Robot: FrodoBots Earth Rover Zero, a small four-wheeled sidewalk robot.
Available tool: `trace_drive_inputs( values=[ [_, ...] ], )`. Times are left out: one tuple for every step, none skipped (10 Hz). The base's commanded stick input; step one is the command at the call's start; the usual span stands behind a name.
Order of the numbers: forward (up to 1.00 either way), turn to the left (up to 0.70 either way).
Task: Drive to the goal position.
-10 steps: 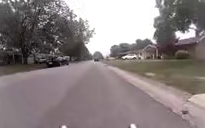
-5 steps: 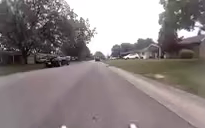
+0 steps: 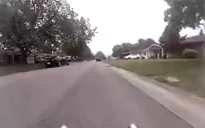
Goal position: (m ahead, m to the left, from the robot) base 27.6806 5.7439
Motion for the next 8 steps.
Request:
trace_drive_inputs(
  values=[
    [1.0, 0.0],
    [1.0, 0.0],
    [1.0, 0.0],
    [1.0, 0.0],
    [1.0, 0.0],
    [1.0, 0.0],
    [1.0, 0.0],
    [1.0, 0.0]
  ],
)
